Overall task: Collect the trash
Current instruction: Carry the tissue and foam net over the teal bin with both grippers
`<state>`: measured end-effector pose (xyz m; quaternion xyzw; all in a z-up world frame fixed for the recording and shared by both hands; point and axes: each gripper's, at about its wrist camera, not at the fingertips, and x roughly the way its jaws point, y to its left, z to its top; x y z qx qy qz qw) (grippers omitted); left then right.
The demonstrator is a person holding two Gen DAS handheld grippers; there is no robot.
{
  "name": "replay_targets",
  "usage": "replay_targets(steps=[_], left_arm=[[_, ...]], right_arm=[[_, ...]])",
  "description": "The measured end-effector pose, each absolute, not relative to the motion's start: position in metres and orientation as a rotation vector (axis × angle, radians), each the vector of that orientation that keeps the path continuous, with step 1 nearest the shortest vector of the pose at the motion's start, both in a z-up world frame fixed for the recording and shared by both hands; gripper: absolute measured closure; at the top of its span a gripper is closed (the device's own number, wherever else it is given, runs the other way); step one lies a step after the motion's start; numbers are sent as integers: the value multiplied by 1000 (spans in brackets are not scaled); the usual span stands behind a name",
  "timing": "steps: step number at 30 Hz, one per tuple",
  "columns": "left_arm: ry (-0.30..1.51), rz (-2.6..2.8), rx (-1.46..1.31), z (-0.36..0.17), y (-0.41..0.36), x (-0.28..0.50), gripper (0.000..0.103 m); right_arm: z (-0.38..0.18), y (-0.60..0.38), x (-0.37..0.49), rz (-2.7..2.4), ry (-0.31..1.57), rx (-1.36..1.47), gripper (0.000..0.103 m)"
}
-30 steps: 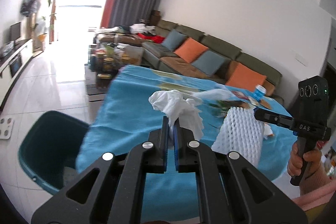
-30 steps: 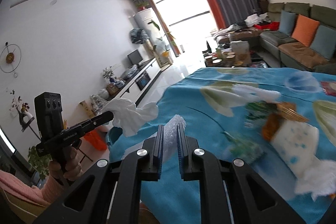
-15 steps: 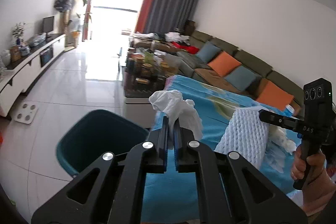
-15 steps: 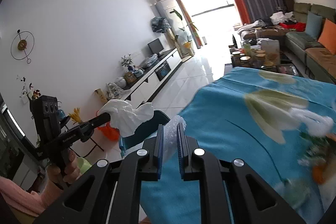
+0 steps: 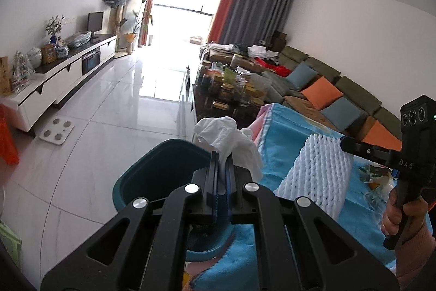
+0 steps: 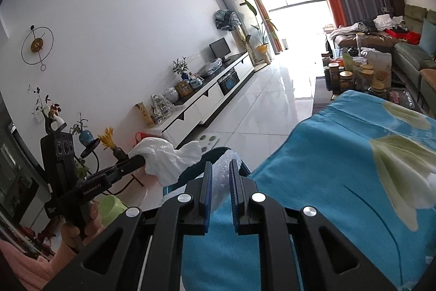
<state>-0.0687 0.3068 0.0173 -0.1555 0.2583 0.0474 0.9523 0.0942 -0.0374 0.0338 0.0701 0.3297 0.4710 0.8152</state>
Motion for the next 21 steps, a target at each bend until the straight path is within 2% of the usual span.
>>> replay_targets(steps=[21], left_arm=[[619, 205, -354, -20, 339, -47, 98]], right_arm=[[-3, 35, 128, 1000, 829, 110, 92]])
